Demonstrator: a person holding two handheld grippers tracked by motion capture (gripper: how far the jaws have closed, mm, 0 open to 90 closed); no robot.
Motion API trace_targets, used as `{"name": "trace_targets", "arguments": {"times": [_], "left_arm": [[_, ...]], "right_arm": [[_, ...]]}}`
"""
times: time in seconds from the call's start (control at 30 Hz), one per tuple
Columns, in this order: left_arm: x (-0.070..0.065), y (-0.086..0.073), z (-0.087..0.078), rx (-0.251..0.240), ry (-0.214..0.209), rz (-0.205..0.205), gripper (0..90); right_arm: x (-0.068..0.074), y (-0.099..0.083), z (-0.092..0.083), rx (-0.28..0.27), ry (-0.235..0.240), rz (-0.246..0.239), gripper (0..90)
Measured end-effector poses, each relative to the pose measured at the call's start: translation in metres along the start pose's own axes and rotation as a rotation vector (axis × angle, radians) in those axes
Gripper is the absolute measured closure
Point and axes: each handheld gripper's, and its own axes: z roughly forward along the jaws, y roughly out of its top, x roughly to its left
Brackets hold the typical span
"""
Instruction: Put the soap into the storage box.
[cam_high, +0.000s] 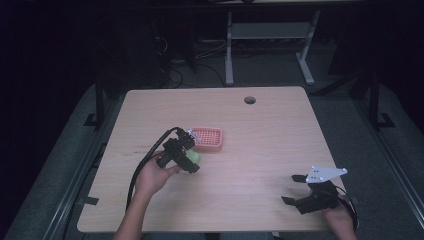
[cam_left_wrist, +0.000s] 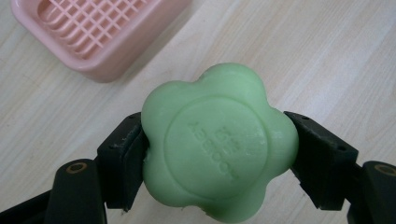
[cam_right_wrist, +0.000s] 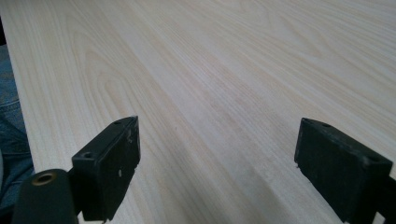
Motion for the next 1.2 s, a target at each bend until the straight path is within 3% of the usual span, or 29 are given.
{"name": "trace_targets", "arguments": {"times": [0.3,0.77,1.2], "left_arm": [[0.006,0.013,-0.002,0.004,-0.003,-0.002,26.6],[0.012,0.045,0.002,0.032,0.013,0.011,26.6],[0.023,0.061,0.010,0.047,0.019,0.003,26.6]], "right_arm": [[0.001,0.001,0.001,-0.003,0.003,-0.009,13.8],[0.001,0.001,0.000,-0.009,0.006,-0.010,13.8],[0.001,0.002,0.000,-0.014,0.012,-0.010,13.8]]}}
